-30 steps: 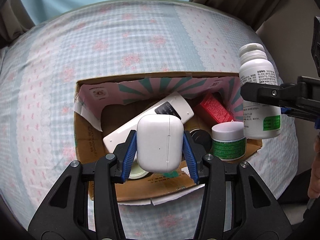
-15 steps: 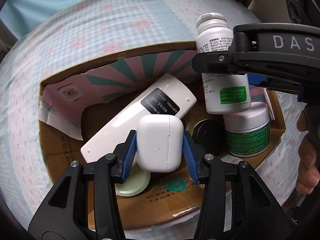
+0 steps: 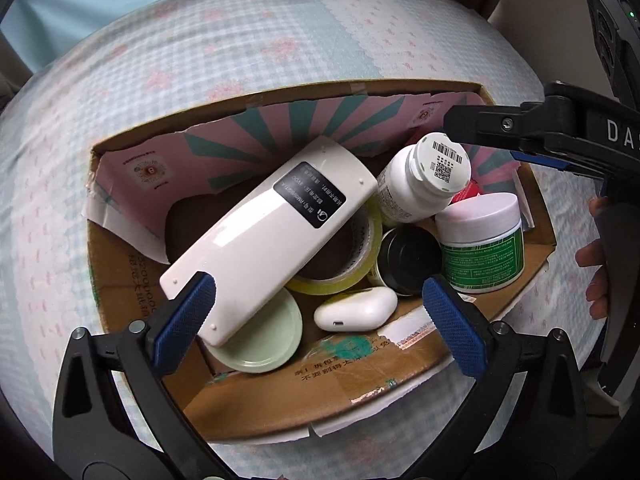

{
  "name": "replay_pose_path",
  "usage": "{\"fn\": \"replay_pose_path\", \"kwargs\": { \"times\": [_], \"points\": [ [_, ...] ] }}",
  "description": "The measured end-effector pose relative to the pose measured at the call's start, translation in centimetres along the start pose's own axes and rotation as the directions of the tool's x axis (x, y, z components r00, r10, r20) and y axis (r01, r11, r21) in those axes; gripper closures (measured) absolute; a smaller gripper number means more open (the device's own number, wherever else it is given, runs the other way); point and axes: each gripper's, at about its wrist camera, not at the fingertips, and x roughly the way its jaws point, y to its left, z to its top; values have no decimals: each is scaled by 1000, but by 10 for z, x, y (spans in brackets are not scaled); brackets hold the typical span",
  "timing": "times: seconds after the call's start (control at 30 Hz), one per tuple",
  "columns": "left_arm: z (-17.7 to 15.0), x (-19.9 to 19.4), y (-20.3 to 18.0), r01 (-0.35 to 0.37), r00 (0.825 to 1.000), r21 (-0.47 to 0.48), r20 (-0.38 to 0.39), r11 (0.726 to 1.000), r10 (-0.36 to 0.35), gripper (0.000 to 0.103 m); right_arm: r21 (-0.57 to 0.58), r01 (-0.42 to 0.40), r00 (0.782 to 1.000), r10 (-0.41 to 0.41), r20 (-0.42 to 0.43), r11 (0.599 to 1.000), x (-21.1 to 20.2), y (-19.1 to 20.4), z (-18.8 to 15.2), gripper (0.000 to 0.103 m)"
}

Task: Organize rigid objects

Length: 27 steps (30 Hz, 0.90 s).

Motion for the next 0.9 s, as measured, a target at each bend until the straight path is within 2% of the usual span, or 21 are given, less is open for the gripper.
{"fn": "replay_pose_path", "kwargs": {
  "times": [0.2,0.5,0.73,0.9],
  "points": [
    [-2,-7,3,-24,1000,-21,-3,999,24,0,23,-10,1000,10,4,1000,-8,-4,-4,0],
    [-7,-34,-4,-64,998,-49,23,997,65,0,-33,-15,1000,16,25,999,-34,2,-11,0],
    [-20,-77,-15,-119,992,-68,43,991,122,0,-58,-33,998,35,45,998,-73,-1,-18,0],
    [-29,-129,-31,-159,984,-98,70,982,166,0,-87,-37,997,43,66,995,-117,-3,-22,0]
  ]
}}
